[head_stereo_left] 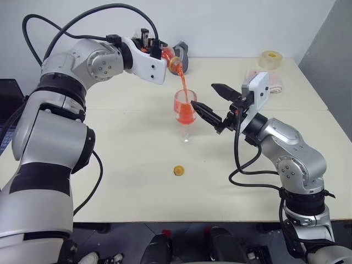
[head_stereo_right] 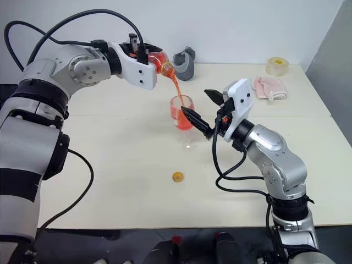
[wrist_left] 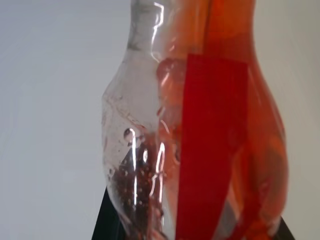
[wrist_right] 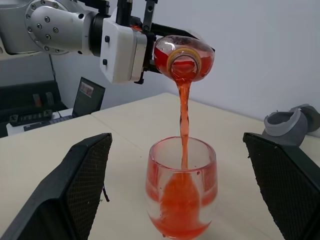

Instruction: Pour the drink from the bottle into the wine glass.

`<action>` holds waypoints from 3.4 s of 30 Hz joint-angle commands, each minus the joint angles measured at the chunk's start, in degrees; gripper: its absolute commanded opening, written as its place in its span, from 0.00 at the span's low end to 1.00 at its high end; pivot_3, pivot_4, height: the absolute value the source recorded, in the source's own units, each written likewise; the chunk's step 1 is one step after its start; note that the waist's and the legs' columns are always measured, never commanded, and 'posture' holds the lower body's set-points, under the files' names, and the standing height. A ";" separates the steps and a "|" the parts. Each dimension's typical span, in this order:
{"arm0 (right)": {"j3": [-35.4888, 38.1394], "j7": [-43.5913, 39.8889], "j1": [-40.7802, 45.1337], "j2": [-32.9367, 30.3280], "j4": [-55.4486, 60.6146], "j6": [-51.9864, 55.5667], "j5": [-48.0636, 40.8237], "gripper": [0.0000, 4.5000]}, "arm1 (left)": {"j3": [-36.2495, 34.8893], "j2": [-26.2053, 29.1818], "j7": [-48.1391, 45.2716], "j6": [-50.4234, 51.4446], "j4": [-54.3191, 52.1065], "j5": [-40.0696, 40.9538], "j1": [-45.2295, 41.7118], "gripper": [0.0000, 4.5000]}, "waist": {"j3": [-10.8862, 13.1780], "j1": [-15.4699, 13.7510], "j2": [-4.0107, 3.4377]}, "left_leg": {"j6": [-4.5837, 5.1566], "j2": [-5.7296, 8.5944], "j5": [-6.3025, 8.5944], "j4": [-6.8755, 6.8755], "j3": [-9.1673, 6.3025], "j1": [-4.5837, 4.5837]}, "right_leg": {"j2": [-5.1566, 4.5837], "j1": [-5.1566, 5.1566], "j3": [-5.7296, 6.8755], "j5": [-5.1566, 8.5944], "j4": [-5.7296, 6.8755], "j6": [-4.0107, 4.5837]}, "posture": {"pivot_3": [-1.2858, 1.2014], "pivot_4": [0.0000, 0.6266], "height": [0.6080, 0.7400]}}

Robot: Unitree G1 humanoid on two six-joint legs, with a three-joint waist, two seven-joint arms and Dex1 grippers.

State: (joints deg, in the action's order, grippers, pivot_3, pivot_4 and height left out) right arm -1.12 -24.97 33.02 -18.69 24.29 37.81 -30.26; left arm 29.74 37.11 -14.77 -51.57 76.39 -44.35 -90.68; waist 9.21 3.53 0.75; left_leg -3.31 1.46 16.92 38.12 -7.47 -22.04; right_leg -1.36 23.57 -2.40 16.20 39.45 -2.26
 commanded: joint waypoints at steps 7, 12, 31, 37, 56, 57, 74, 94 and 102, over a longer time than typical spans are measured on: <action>1.15 -0.22 1.23 -0.37 0.85 -1.52 0.08 1.00 | -0.05 1.28 1.79 0.42 -0.25 -0.29 -2.58 0.22 | 0.00 0.00 0.00 | 0.00 0.00 0.00 0.00 0.00 0.00 | 0.00 0.00 0.00 0.00 0.00 0.00 | 0.52 0.24 1.00; 1.05 -0.09 1.04 -0.29 1.19 -1.42 -0.01 1.00 | -0.06 1.26 1.69 0.21 -0.28 -0.22 -2.60 0.22 | 0.00 0.00 0.00 | 0.01 0.00 0.00 0.00 0.00 0.00 | 0.00 0.00 0.00 0.00 0.01 0.00 | 0.52 0.24 1.00; 0.78 0.10 0.37 -0.66 2.42 -0.86 -0.10 1.00 | -6.20 -0.57 -6.96 1.42 0.14 8.50 0.26 0.22 | 0.00 0.02 0.00 | -0.01 0.00 0.00 0.01 0.01 0.00 | 0.00 0.01 0.00 0.00 0.02 0.00 | 0.52 0.24 1.00; 0.91 0.02 0.29 -0.98 2.45 -0.55 -0.25 1.00 | -14.19 -2.40 -17.39 5.06 -0.31 18.62 1.89 0.22 | 0.00 0.10 0.00 | -0.02 -0.01 -0.01 0.03 0.00 -0.01 | 0.00 0.01 0.01 0.00 0.03 0.00 | 0.52 0.24 1.00; -2.03 -8.13 -8.20 -10.46 9.07 -2.70 1.48 1.00 | -37.02 -6.69 -20.77 30.76 -14.80 44.39 20.84 0.22 | -0.01 1.36 0.00 | -0.04 -0.06 -0.02 0.04 -0.19 0.05 | 0.00 0.03 0.00 0.01 0.19 0.00 | 0.52 0.24 1.00; -2.59 -9.10 -9.66 -11.42 9.67 -3.73 2.11 1.00 | -37.80 -7.00 -19.26 32.28 -17.45 45.13 23.37 0.22 | -0.02 1.35 -0.01 | -0.04 -0.08 -0.02 0.07 -0.20 0.05 | 0.00 0.04 0.00 0.01 0.23 0.00 | 0.52 0.24 1.00; -3.00 -15.32 -19.56 -13.28 9.92 -12.61 3.48 1.00 | -46.25 -16.51 -2.87 51.40 -48.79 55.62 54.72 0.22 | -0.08 -0.45 0.08 | -0.05 -0.11 -0.02 0.35 -0.23 0.06 | -0.10 -0.04 -0.08 0.01 0.31 -0.01 | 0.52 0.24 1.00; -3.01 -15.39 -17.44 -13.38 8.14 -12.43 4.95 1.00 | -45.80 -17.39 -2.39 44.94 -40.91 55.83 55.88 0.91 | -0.12 -1.02 0.14 | -0.04 -0.07 -0.01 0.37 -0.19 0.10 | -0.12 -0.16 -0.07 0.01 0.18 -0.01 | 0.52 0.24 1.00; -3.27 -16.10 -18.94 -14.34 9.11 -12.32 5.13 1.00 | -46.16 -16.73 -1.82 51.84 -51.46 57.14 60.77 0.99 | -0.12 -1.02 0.14 | -0.03 -0.11 0.00 0.35 -0.22 0.11 | -0.12 -0.16 -0.08 0.01 0.18 -0.01 | 0.52 0.24 1.00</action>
State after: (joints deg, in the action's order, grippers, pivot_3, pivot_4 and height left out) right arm -5.17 -40.70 14.29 -32.64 31.41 26.60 -25.28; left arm -15.71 19.27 -16.88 -1.20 29.47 11.53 -30.23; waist 9.09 2.52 0.89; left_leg -3.34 1.35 16.92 38.46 -7.69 -21.93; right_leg -1.48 23.41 -2.49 16.21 39.62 -2.27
